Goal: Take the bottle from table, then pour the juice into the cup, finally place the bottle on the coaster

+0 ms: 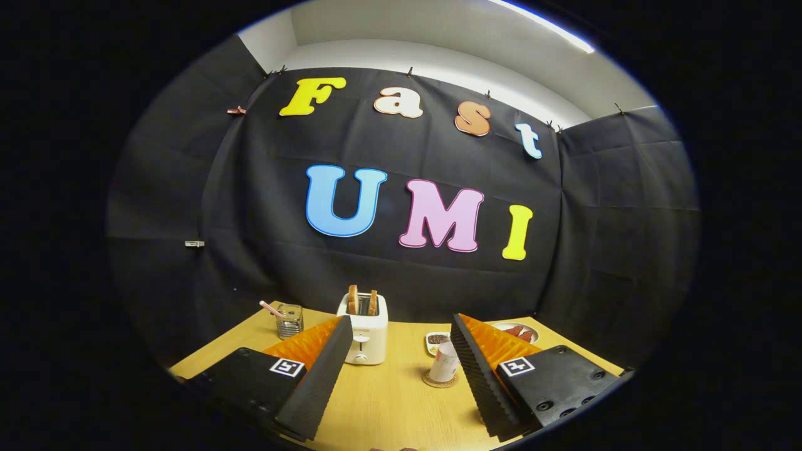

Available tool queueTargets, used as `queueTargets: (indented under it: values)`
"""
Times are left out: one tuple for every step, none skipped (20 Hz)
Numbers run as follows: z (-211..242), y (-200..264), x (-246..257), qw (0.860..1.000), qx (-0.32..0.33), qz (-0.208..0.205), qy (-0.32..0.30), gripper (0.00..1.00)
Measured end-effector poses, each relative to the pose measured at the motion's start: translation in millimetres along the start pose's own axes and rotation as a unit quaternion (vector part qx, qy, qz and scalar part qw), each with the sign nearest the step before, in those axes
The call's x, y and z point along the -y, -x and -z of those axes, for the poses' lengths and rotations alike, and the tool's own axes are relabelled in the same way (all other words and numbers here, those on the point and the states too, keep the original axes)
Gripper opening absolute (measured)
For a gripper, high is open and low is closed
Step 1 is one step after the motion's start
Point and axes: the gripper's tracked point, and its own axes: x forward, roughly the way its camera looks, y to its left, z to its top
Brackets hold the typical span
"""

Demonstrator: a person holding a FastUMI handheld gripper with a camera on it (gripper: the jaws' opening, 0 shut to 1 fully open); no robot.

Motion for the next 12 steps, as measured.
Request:
queueTargets:
  values:
    - [-2, 4, -3, 1.0, 0.003, -0.003, -0.004, 0.97]
    - [-3, 7, -5, 1.0, 0.003, -0.006, -0.007, 0.97]
    - [-4, 11, -7, 1.0, 0.004, -0.01, -0.009, 0.97]
    - [-5, 13, -7, 1.0, 0.005, -0.012, -0.008, 0.96]
    - [-7, 15, -6, 1.0, 0.007, -0.012, -0.007, 0.96]
    - [-6, 16, -3, 1.0, 0.006, -0.011, -0.009, 0.96]
    - [-4, 19, -3, 1.0, 0.002, -0.012, -0.013, 0.97]
    - [-2, 22, -2, 1.0, 0.0, -0.013, -0.019, 0.97]
    - [-1, 24, -3, 1.0, -0.001, -0.014, -0.023, 0.97]
    - [0, 27, -1, 1.0, -0.003, -0.014, -0.025, 0.97]
    - [0, 31, -1, 1.0, -0.002, -0.012, -0.025, 0.97]
    - [-2, 33, 1, 1.0, -0.001, -0.01, -0.024, 0.97]
